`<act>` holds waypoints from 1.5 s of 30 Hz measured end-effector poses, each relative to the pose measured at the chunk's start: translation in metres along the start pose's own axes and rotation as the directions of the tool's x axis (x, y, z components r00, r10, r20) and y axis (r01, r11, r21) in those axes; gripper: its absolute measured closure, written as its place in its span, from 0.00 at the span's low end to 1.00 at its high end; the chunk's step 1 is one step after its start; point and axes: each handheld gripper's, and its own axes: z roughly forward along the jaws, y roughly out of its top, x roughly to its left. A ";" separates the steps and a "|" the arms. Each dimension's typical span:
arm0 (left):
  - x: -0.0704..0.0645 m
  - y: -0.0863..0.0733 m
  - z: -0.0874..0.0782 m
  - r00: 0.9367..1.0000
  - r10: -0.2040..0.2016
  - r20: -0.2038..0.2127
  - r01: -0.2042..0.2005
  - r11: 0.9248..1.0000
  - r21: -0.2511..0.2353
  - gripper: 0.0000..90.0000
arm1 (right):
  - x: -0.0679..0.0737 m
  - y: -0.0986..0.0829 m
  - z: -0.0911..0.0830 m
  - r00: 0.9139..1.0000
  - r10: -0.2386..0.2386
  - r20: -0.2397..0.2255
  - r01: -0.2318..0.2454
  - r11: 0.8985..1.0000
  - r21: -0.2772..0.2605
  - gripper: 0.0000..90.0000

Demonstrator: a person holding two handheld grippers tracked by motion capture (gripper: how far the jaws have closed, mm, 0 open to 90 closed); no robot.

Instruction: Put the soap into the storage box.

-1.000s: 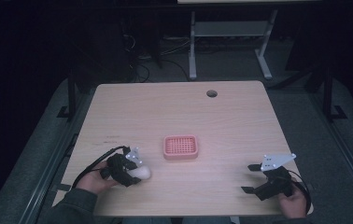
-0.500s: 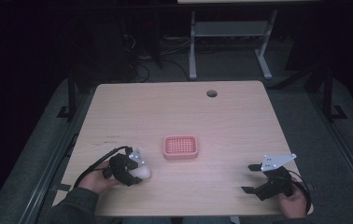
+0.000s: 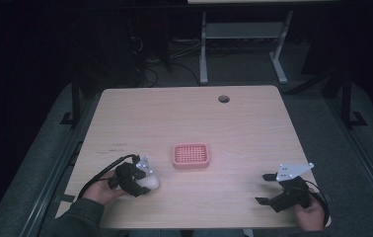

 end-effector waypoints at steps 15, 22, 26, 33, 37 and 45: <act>-0.001 0.002 -0.009 1.000 0.000 -0.014 -0.001 0.999 -0.051 0.55 | 0.000 0.000 0.000 1.000 -0.004 0.002 0.004 1.000 -0.005 0.16; -0.001 0.012 -0.013 1.000 0.016 -0.024 -0.017 0.998 -0.064 0.55 | 0.000 -0.001 -0.001 1.000 0.001 0.006 -0.001 1.000 -0.009 0.16; -0.001 0.022 -0.013 0.999 0.032 -0.017 -0.033 0.997 -0.074 0.55 | 0.000 -0.001 -0.002 1.000 0.002 0.007 -0.002 1.000 -0.011 0.16; 0.001 0.033 -0.010 0.999 0.051 0.003 -0.050 0.997 -0.064 0.55 | 0.000 -0.002 -0.002 1.000 0.005 0.008 -0.005 1.000 -0.017 0.16; 0.004 0.038 -0.014 0.999 0.054 0.005 -0.053 0.996 -0.074 0.55 | 0.000 -0.002 -0.002 1.000 0.005 0.006 -0.005 1.000 -0.018 0.16; 0.009 0.043 -0.019 0.998 0.060 0.007 -0.059 0.994 -0.093 0.55 | 0.000 -0.002 -0.001 1.000 0.007 0.004 -0.007 1.000 -0.014 0.16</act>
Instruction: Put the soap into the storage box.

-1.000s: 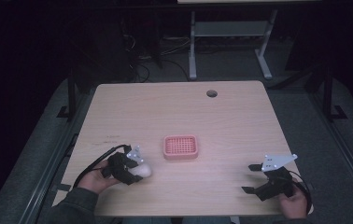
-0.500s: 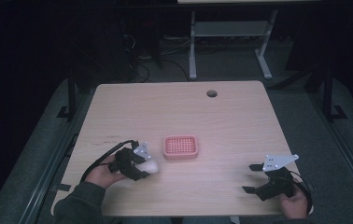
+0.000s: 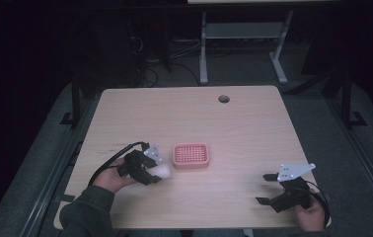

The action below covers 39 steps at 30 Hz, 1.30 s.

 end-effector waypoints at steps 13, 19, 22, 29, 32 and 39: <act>0.007 0.011 0.003 1.000 0.005 0.021 -0.005 1.000 -0.005 0.55 | 0.000 -0.001 -0.001 1.000 0.002 0.002 -0.002 1.000 -0.004 0.16; 0.009 0.017 0.002 1.000 0.009 0.018 -0.009 1.000 -0.012 0.55 | 0.000 0.000 -0.001 1.000 -0.001 0.003 0.001 1.000 -0.008 0.16; 0.011 0.019 0.001 1.000 0.010 0.019 -0.009 1.000 -0.021 0.55 | 0.000 0.000 -0.001 1.000 -0.001 0.001 0.001 1.000 -0.009 0.16; 0.015 0.028 0.005 0.999 0.018 0.030 -0.017 1.000 -0.022 0.55 | 0.000 0.000 -0.001 1.000 -0.004 -0.001 0.004 1.000 -0.015 0.16; 0.017 0.035 0.006 0.999 0.028 0.034 -0.027 1.000 -0.016 0.55 | 0.000 0.001 -0.001 1.000 -0.006 0.000 0.006 1.000 -0.016 0.16; 0.020 0.048 0.008 0.998 0.043 0.038 -0.042 0.999 -0.017 0.55 | 0.000 0.000 -0.002 1.000 -0.004 -0.001 0.004 1.000 -0.019 0.16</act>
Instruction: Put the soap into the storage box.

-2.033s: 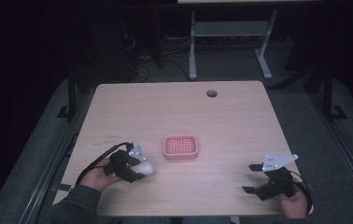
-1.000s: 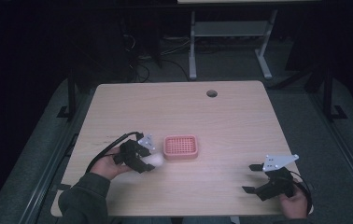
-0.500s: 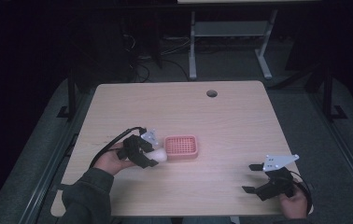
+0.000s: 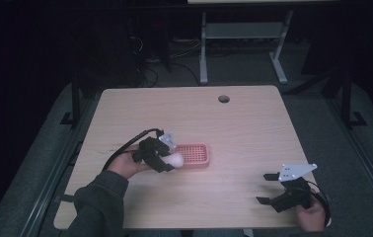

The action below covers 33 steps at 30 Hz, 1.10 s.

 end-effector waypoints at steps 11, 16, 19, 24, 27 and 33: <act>0.006 0.013 0.004 1.000 0.015 0.002 -0.015 1.000 0.008 0.55 | 0.000 0.000 0.000 1.000 -0.001 0.000 0.001 1.000 -0.004 0.16; 0.008 0.017 0.005 1.000 0.018 0.005 -0.018 1.000 0.010 0.55 | 0.000 0.000 -0.001 1.000 0.002 0.000 -0.002 1.000 -0.008 0.16; 0.010 0.019 0.007 1.000 0.019 0.003 -0.019 1.000 0.013 0.55 | 0.000 -0.001 -0.001 1.000 0.002 0.000 -0.002 1.000 -0.009 0.16; 0.012 0.024 0.009 1.000 0.020 0.005 -0.020 1.000 0.015 0.55 | 0.000 -0.001 -0.001 1.000 0.001 -0.001 -0.001 1.000 -0.009 0.16; 0.014 0.027 0.010 1.000 0.025 0.006 -0.025 1.000 0.015 0.55 | 0.000 -0.001 -0.001 1.000 -0.002 -0.001 0.002 1.000 -0.008 0.16; 0.016 0.032 0.013 1.000 0.024 0.010 -0.024 1.000 0.003 0.55 | 0.000 -0.001 -0.001 1.000 -0.002 -0.002 0.002 1.000 -0.009 0.16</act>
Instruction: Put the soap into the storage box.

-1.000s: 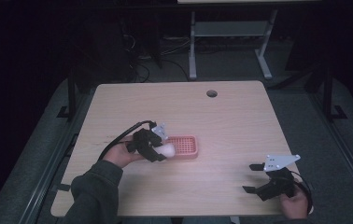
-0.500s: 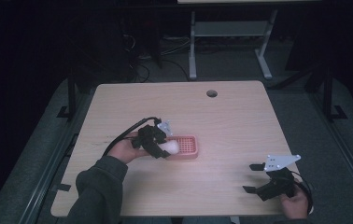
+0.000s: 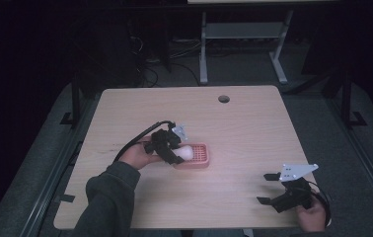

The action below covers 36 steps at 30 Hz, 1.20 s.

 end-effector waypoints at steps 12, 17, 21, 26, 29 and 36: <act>0.004 0.005 0.008 1.000 0.006 0.001 -0.006 1.000 0.025 0.55 | 0.001 0.001 0.000 1.000 0.000 -0.002 0.000 1.000 0.001 0.16; 0.007 0.011 0.010 1.000 0.011 0.002 -0.011 1.000 0.029 0.55 | 0.001 0.001 0.000 1.000 -0.002 -0.002 0.002 1.000 0.000 0.16; 0.008 0.015 0.011 1.000 0.012 0.003 -0.012 1.000 0.023 0.55 | 0.001 0.000 0.000 1.000 -0.004 -0.002 0.004 1.000 -0.002 0.16; 0.011 0.017 0.015 1.000 0.012 0.004 -0.012 0.999 0.035 0.55 | 0.001 0.000 0.000 1.000 -0.004 -0.003 0.004 1.000 -0.002 0.16; 0.012 0.019 0.017 1.000 0.013 0.002 -0.013 0.999 0.040 0.55 | 0.001 0.000 0.000 1.000 -0.003 -0.003 0.003 1.000 -0.002 0.16; 0.015 0.023 0.023 1.000 0.015 0.008 -0.016 0.999 0.045 0.55 | 0.000 -0.001 -0.001 1.000 0.000 -0.002 0.000 1.000 -0.004 0.16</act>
